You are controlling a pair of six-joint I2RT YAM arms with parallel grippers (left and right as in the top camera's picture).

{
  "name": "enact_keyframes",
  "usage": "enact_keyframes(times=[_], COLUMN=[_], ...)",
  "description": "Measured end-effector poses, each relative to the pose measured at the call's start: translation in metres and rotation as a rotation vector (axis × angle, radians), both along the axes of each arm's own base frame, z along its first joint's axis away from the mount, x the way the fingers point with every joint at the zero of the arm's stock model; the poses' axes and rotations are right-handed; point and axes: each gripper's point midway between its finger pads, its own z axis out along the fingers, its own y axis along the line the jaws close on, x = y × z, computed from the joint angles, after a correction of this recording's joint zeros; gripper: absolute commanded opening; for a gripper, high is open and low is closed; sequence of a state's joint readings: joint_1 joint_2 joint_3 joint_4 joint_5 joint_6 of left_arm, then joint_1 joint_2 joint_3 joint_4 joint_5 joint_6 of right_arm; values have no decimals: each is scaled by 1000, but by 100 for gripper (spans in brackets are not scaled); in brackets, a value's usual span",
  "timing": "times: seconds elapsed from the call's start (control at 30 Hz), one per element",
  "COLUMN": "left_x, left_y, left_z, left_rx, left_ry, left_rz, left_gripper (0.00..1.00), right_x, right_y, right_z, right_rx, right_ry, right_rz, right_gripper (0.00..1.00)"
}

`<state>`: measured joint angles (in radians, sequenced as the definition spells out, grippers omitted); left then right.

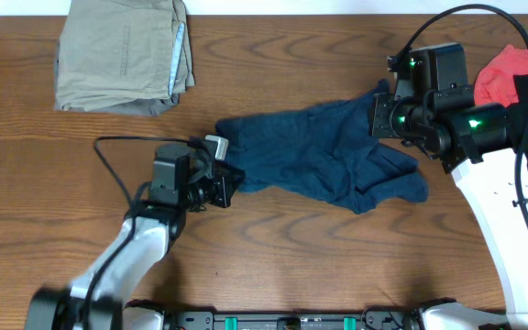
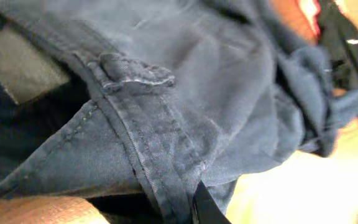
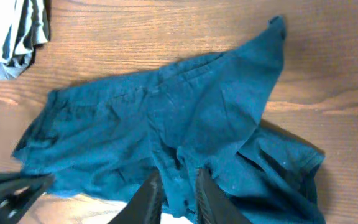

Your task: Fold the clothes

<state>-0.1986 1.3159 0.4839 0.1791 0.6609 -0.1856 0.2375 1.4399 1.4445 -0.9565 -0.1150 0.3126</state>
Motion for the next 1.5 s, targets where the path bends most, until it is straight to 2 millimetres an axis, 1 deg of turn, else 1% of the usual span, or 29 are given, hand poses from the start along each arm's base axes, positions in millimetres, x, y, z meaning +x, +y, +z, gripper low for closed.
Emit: enact_keyframes(times=[0.03,0.1,0.17,0.2,0.27,0.33,0.43,0.47,0.5,0.57,0.6,0.63,0.67,0.77,0.83,0.9,0.97,1.1,1.17,1.23,1.43,1.5], left_x=[-3,-11,-21,-25,-38,-50,-68,-73,-78,-83,-83,-82,-82,-80,-78,-77,-76,-75,-75,-74,-70,-69], left_y=[0,1,4,5,8,13,22,25,29,34,35,37,39,47,52,55,58,59,61,63,75,78], left_z=[8,16,17,15,5,-8,-25,-29,-33,-39,-40,-41,-42,-46,-48,-49,-50,-50,-51,-52,-55,-56], left_rx=[-5,-7,0,5,22,43,81,92,103,123,126,134,140,177,199,211,223,232,238,251,308,318], left_ry=[-10,-10,19,41,115,205,342,381,417,461,468,473,476,474,469,469,466,463,461,456,435,428], left_rz=[-1,-3,-2,-2,6,26,79,98,122,157,166,185,196,238,262,281,294,300,305,316,363,373], left_gripper=[6,6,6,6,6,6,6,6,8,16,17,27,35,50,65,66,66,66,67,66,66,66], right_x=[0,1,2,3,5,7,12,15,18,24,27,31,35,46,53,62,70,73,70,67,48,43], right_y=[0,0,1,1,1,2,3,4,5,7,9,11,14,19,22,25,30,40,45,53,98,107], right_z=[-1,-3,-7,-9,-15,-23,-39,-43,-50,-62,-67,-73,-79,-98,-111,-125,-137,-155,-161,-163,-164,-166], right_rx=[-1,-2,-6,-7,-10,-13,-21,-22,-24,-22,-20,-14,-9,4,6,12,23,59,62,54,-12,-42], right_ry=[2,9,19,26,42,64,102,112,125,143,152,159,164,184,192,198,199,227,242,242,221,213], right_rz=[1,1,1,1,0,-2,-4,-6,-5,-3,-2,4,7,13,16,20,26,56,82,123,265,291], right_gripper=[23,25,25,27,33,40,46,49,52,58,59,61,64,72,75,77,76,73,75,77,79,79])
